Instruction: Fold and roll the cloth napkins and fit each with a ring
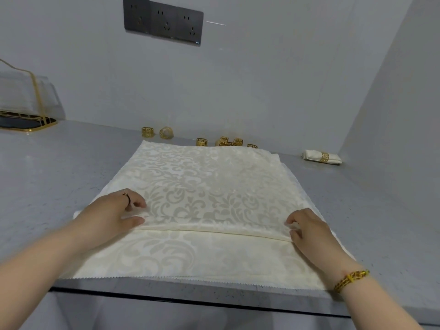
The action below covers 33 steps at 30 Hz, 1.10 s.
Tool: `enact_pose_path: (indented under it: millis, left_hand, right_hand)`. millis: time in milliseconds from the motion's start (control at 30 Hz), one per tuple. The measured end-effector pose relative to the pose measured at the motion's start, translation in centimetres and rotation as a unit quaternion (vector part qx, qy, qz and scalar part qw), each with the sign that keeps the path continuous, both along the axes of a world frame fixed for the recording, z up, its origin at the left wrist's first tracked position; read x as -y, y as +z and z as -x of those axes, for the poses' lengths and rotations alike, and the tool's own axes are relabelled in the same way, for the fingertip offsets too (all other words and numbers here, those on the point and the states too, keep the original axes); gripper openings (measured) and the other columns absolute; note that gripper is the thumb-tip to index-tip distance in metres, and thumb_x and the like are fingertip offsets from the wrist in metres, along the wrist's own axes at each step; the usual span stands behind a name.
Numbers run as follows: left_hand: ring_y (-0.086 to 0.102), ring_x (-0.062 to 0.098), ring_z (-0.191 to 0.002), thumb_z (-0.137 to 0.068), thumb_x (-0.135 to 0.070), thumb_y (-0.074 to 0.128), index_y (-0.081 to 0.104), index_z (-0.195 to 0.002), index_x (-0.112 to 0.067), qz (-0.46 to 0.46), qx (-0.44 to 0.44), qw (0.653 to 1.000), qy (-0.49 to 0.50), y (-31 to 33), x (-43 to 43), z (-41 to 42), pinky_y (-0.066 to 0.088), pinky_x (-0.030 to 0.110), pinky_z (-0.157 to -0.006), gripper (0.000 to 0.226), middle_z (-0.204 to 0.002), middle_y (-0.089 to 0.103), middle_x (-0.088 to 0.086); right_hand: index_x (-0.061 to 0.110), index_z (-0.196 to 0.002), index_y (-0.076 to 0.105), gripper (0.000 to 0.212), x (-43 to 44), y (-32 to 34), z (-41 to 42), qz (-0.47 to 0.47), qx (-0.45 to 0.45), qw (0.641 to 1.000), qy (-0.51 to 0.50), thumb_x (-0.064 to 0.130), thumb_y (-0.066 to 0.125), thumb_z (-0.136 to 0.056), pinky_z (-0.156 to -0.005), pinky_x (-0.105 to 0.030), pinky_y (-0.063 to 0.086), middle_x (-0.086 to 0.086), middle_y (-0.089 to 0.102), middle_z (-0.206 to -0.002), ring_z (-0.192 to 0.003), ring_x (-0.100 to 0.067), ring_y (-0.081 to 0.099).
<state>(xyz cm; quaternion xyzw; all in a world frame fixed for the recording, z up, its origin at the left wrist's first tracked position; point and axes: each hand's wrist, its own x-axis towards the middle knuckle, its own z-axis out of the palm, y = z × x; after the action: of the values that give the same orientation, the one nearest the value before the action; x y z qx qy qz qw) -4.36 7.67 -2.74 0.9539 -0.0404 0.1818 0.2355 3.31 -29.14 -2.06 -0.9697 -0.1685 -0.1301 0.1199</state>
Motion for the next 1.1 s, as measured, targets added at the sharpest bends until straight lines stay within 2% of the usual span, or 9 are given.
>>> enact_pose_path:
  millis: [100, 167, 267, 400, 533, 633, 800, 967, 1100]
  left_hand:
    - [0.058, 0.003, -0.072, -0.080, -0.017, 0.059, 0.072, -0.071, -0.023, -0.124, 0.062, 0.989, -0.045, -0.5, 0.2, 0.8, 0.033, 0.003, -0.063, 0.017, -0.073, 0.062, -0.022]
    - [0.052, 0.003, -0.084, -0.077, -0.036, 0.045, 0.074, -0.075, -0.022, -0.161, 0.058, 0.984, -0.057, -1.0, -0.1, 1.4, 0.042, 0.008, -0.063, 0.032, -0.077, 0.067, -0.018]
    - [0.049, -0.005, -0.102, -0.073, -0.047, 0.046, 0.070, -0.103, -0.022, -0.089, 0.034, 0.995, -0.022, -0.9, -0.1, 1.7, 0.035, 0.013, -0.086, 0.046, -0.101, 0.063, -0.015]
    - [0.052, 0.008, -0.105, -0.094, -0.027, 0.044, 0.063, -0.111, -0.023, -0.064, 0.030, 0.997, 0.022, -0.4, 0.4, 0.3, 0.031, 0.012, -0.071, 0.026, -0.106, 0.062, -0.010]
    - [0.052, 0.012, -0.106, -0.091, -0.018, 0.051, 0.060, -0.110, -0.020, 0.030, -0.030, 0.998, 0.038, 0.1, 0.4, -1.4, 0.031, 0.017, -0.081, 0.021, -0.105, 0.057, -0.008]
    - [0.051, 0.012, -0.096, -0.086, -0.017, 0.059, 0.049, -0.096, -0.028, 0.043, -0.039, 0.997, 0.047, 0.0, 0.4, -2.3, 0.032, 0.015, -0.071, 0.017, -0.094, 0.051, -0.011]
    - [0.054, 0.016, -0.095, -0.086, -0.010, 0.057, 0.067, -0.081, -0.020, -0.053, 0.032, 0.997, 0.034, -0.6, 0.7, -2.0, 0.035, 0.018, -0.077, 0.015, -0.087, 0.058, -0.014]
    - [0.047, 0.007, -0.116, -0.089, -0.023, 0.054, 0.061, -0.117, -0.019, -0.109, 0.030, 0.994, -0.006, -0.7, 0.0, -0.7, 0.027, 0.009, -0.087, 0.029, -0.118, 0.055, -0.013]
    - [0.057, 0.012, -0.105, -0.090, -0.027, 0.051, 0.070, -0.103, -0.017, -0.117, 0.060, 0.991, 0.011, -0.3, 0.0, -0.3, 0.031, 0.015, -0.075, 0.024, -0.106, 0.066, -0.009]
  right_hand:
    - [0.009, -0.076, 0.064, 0.023, 0.6, -0.8, 0.7, -0.018, 0.036, 0.998, 0.054, -0.013, 0.057, -0.075, -0.063, -0.022, 0.039, -0.001, 0.055, -0.077, -0.075, -0.026, 0.058]
    - [0.006, -0.090, 0.067, 0.016, 1.2, -0.8, 1.4, -0.013, 0.020, 0.998, 0.065, -0.003, 0.057, -0.082, -0.070, -0.013, 0.037, -0.002, 0.062, -0.089, -0.084, -0.019, 0.057]
    - [0.013, -0.111, 0.061, 0.023, 2.1, -0.8, 1.6, -0.001, 0.006, 0.996, 0.091, 0.015, 0.054, -0.089, -0.071, 0.002, 0.029, 0.006, 0.057, -0.107, -0.093, -0.003, 0.045]
    - [0.012, -0.106, 0.063, 0.020, 1.3, 0.3, 0.8, -0.040, -0.008, 0.998, 0.042, 0.013, 0.050, -0.091, -0.065, -0.004, 0.032, 0.004, 0.059, -0.100, -0.089, -0.008, 0.049]
    - [0.010, -0.107, 0.061, 0.023, 0.5, 0.8, -0.6, -0.094, -0.048, 0.994, 0.007, 0.009, 0.041, -0.094, -0.062, 0.001, 0.034, 0.006, 0.054, -0.092, -0.084, -0.009, 0.046]
    - [0.014, -0.109, 0.052, 0.020, -0.2, 0.6, -1.6, -0.026, -0.036, 0.999, -0.019, 0.013, 0.038, -0.095, -0.058, -0.015, 0.031, 0.001, 0.053, -0.090, -0.076, -0.013, 0.044]
    - [0.009, -0.058, 0.060, 0.030, -1.5, 0.3, -1.4, 0.105, 0.111, 0.988, 0.026, -0.011, 0.077, -0.046, -0.058, -0.027, 0.033, -0.005, 0.058, -0.060, -0.059, -0.026, 0.056]
    - [0.009, -0.112, 0.059, 0.025, 0.1, -0.3, -0.5, 0.089, 0.025, 0.994, 0.065, 0.015, 0.045, -0.092, -0.083, -0.024, 0.038, -0.004, 0.059, -0.109, -0.103, -0.021, 0.051]
    - [0.007, -0.094, 0.066, 0.020, 1.0, 0.5, 0.0, 0.063, 0.040, 0.996, 0.056, 0.010, 0.047, -0.090, -0.071, -0.022, 0.035, -0.004, 0.064, -0.096, -0.091, -0.020, 0.054]
